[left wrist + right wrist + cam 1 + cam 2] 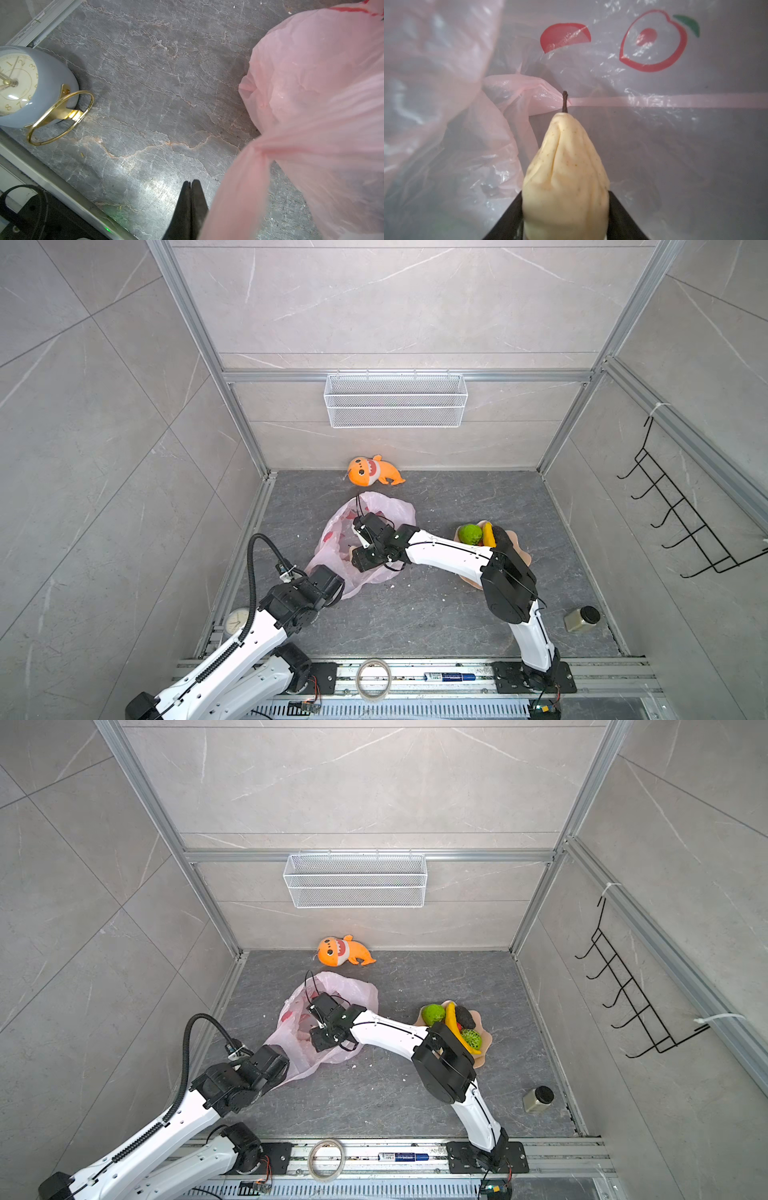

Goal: Take fruits out of the plastic bag
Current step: Pick up the fruit from the plastic bag, then place the fruit in the plastic bag.

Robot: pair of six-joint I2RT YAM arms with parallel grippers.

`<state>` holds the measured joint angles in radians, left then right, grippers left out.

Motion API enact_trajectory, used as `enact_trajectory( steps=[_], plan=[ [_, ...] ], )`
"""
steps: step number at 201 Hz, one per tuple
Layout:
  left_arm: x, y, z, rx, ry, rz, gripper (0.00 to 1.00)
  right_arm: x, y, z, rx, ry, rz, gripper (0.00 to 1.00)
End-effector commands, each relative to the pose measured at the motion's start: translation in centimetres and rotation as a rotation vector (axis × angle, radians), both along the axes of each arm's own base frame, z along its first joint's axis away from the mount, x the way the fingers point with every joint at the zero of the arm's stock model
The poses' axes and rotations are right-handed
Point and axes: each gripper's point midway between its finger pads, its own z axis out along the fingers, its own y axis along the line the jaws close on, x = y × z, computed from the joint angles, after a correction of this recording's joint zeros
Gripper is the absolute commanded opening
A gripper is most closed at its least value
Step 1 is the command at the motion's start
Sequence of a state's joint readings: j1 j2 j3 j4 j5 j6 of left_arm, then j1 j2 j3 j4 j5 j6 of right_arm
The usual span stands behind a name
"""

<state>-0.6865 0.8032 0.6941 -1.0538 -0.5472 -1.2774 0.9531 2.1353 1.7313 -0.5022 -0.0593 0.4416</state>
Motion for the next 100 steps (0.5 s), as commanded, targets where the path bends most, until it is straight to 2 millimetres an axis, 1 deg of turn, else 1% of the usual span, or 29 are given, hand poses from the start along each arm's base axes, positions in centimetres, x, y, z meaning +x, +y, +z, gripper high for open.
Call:
enact_trajectory(
  steps=[1,34,71,85,100],
  plan=[
    [-0.3,0.9,0.6,0.027,-0.006,0.019,0.0,0.8,-0.7,0.0,0.011,0.017,-0.074,0.44],
    [-0.4,0.9,0.4,0.025,-0.004,0.022,0.0,1.3,-1.1,-0.5,0.025,0.035,-0.121,0.44],
    [-0.2,0.7,0.4,0.02,-0.003,0.016,0.0,2.0,-1.2,-0.5,0.023,0.036,-0.155,0.44],
    [-0.2,0.6,0.5,0.019,-0.001,0.014,0.0,2.4,-1.5,-0.8,0.009,0.033,-0.177,0.44],
    [-0.2,0.5,0.5,0.009,-0.006,0.013,0.0,2.8,-2.0,-1.5,-0.017,0.032,-0.201,0.44]
  ],
)
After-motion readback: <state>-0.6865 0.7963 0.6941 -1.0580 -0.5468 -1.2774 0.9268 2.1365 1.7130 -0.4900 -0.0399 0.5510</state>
